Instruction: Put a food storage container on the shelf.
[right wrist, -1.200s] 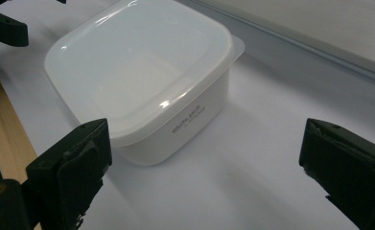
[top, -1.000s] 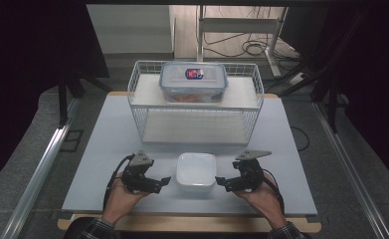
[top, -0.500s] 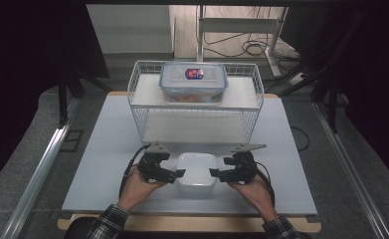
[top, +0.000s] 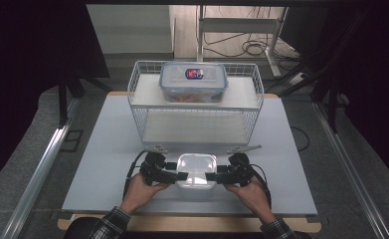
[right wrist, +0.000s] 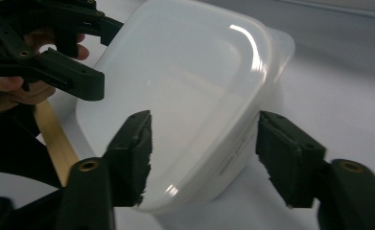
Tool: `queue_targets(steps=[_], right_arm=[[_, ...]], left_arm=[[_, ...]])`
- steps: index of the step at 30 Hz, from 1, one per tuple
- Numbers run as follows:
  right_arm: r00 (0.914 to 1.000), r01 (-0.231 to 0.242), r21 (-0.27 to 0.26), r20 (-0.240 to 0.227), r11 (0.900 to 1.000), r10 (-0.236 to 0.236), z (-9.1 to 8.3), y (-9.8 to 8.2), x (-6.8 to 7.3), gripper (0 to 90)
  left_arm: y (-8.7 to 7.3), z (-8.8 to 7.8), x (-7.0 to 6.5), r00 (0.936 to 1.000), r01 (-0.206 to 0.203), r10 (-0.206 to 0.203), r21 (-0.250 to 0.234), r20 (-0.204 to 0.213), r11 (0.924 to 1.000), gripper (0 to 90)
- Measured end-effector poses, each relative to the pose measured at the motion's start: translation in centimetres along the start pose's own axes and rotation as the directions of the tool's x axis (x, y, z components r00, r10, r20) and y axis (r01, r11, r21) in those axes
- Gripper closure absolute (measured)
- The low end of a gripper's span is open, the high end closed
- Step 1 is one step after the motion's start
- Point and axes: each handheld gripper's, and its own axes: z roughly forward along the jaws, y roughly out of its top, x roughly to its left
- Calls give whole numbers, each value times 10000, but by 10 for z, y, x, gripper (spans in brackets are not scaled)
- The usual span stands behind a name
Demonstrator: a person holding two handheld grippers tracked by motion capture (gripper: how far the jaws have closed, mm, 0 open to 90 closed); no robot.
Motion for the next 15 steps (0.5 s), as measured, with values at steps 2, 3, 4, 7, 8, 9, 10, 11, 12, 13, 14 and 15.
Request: queue_targets(steps=[2,3,4,7,8,9,10,11,12,13,14,15], right_arm=[[9999,-145,21,-30,9999,145,-5,-2,2,456],[9998,-179,-3,-26,9998,179,-6,-3,2,476],[9996,-278,-63,6,9996,278,-8,-5,3,513],[9992,-384,-318,85,9988,387,-14,-7,4,605],[9992,-382,-347,128,9987,387,-15,-7,5,622],[9991,-348,-454,213,9984,358,-16,-8,6,636],[9988,-370,-545,286,9978,386,-17,-8,7,661],[9987,-386,-651,315,9971,407,-19,-8,7,684],[9985,-423,-780,311,9961,448,-20,-8,7,713],[9977,-591,-988,271,9934,620,-21,-8,6,751],[9970,-704,-1155,251,9908,737,-22,-8,4,781],[9974,-601,-1185,333,9911,645,-22,-9,3,777]], left_arm=[[-1,-3,-6,9998,-59,59,19,-206,10000,358],[-3,-7,-9,9992,-123,120,-61,-382,9999,398],[-4,-9,-11,9988,-62,56,-142,-477,9999,456],[-7,-14,-11,9990,127,-141,-335,-416,9994,558],[-8,-16,-12,9988,93,-112,-388,-482,9992,581],[-8,-17,-13,9983,72,-97,-438,-571,9990,601],[-7,-18,-15,9974,28,-67,-536,-721,9986,628],[-7,-18,-16,9966,39,-91,-644,-813,9979,649],[-7,-20,-16,9959,62,-136,-828,-894,9965,676],[-8,-21,-15,9958,74,-163,-975,-905,9952,714],[-8,-21,-15,9955,76,-178,-1084,-935,9941,769],[-9,-20,-15,9950,26,-143,-1165,-990,9932,792]])
